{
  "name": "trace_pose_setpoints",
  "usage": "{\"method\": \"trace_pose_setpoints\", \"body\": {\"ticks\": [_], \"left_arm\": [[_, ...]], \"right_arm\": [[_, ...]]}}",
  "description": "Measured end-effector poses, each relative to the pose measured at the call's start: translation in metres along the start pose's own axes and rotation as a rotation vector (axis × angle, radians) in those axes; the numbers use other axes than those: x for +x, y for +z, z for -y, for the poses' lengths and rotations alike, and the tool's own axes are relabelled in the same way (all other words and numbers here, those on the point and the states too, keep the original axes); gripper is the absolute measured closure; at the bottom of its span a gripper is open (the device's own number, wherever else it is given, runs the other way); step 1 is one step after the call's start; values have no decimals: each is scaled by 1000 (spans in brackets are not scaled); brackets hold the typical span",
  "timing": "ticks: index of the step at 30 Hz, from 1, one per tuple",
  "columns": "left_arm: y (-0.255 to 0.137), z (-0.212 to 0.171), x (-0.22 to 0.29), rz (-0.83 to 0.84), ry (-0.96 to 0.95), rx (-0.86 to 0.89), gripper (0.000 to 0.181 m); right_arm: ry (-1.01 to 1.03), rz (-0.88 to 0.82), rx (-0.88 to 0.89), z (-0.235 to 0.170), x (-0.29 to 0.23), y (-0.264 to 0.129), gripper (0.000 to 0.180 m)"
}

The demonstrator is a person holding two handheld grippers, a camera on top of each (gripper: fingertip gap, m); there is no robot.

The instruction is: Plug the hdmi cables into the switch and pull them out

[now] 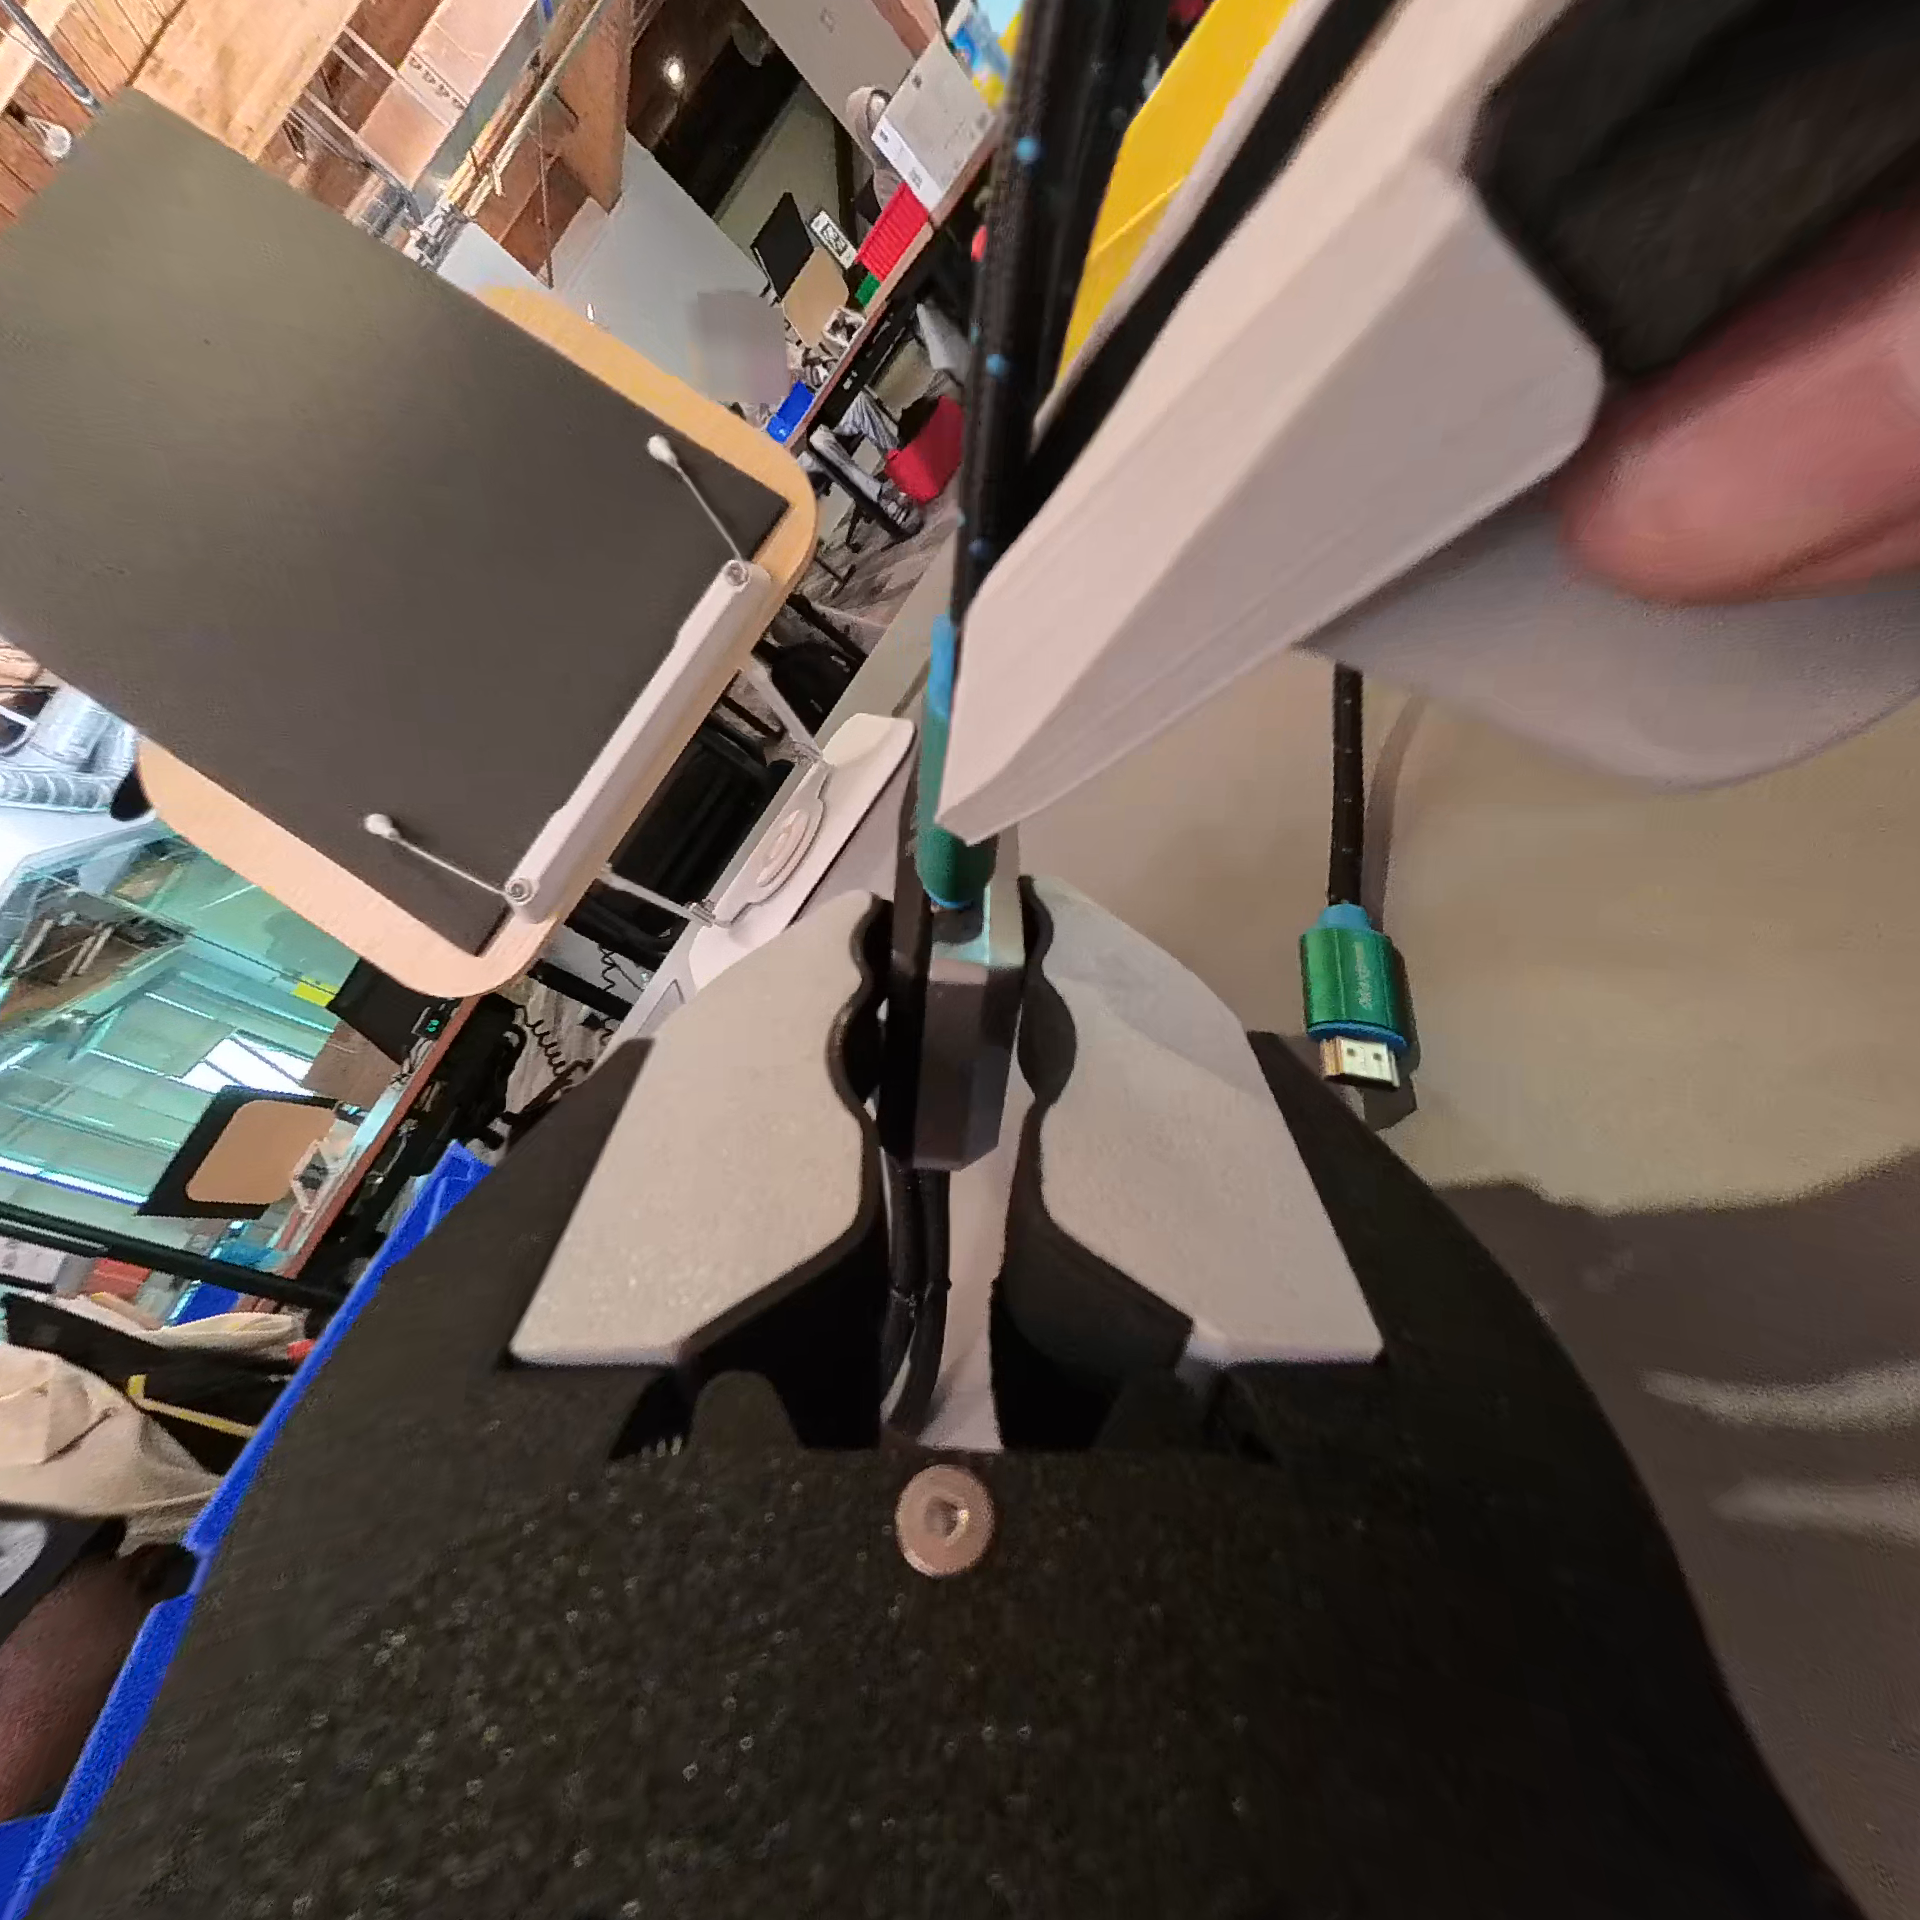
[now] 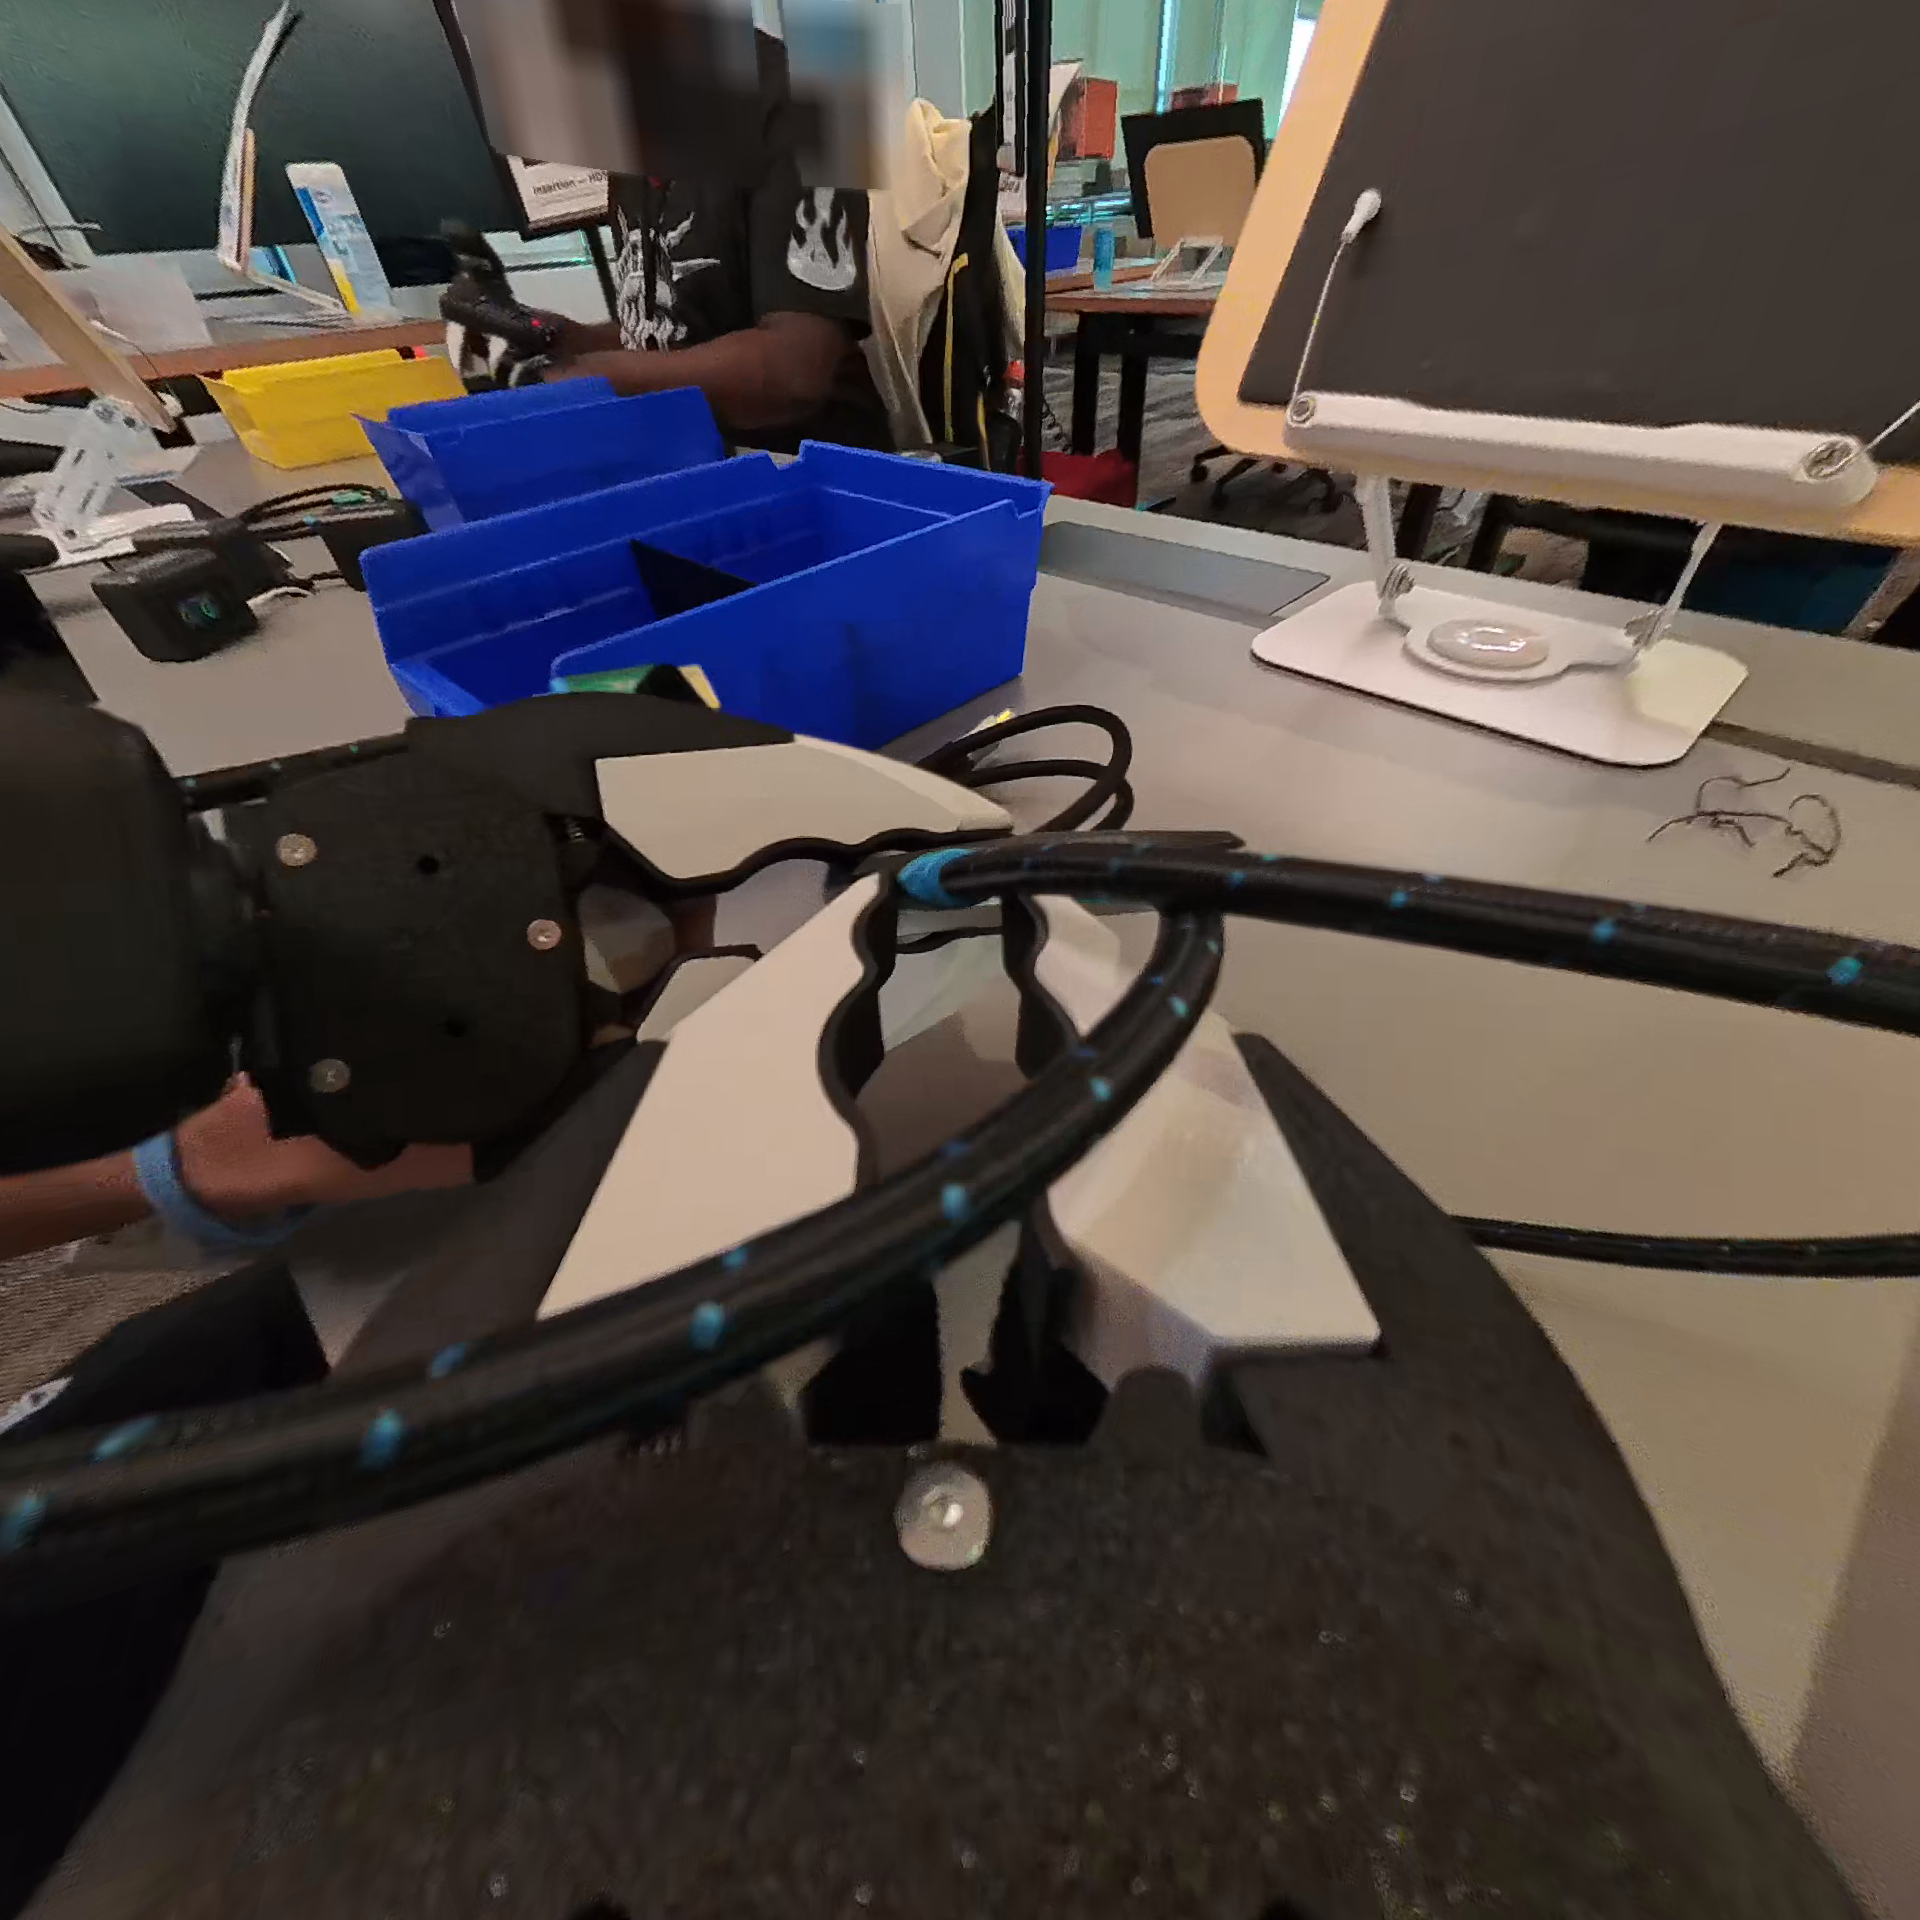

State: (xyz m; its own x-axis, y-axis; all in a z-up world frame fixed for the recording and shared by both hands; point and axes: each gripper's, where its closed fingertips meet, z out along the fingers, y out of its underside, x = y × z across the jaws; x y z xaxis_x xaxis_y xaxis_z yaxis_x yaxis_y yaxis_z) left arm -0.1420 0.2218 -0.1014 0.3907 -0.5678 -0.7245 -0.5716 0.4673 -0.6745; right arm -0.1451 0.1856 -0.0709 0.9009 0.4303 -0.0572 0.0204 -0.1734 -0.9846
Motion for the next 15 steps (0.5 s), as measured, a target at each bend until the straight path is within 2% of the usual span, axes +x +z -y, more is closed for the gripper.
{"method": "trace_pose_setpoints", "body": {"ticks": [15], "left_arm": [[-1, 6, -4, 12, -9, 65, 157]], "right_arm": [[57, 36, 45, 5, -4, -4, 162]]}}
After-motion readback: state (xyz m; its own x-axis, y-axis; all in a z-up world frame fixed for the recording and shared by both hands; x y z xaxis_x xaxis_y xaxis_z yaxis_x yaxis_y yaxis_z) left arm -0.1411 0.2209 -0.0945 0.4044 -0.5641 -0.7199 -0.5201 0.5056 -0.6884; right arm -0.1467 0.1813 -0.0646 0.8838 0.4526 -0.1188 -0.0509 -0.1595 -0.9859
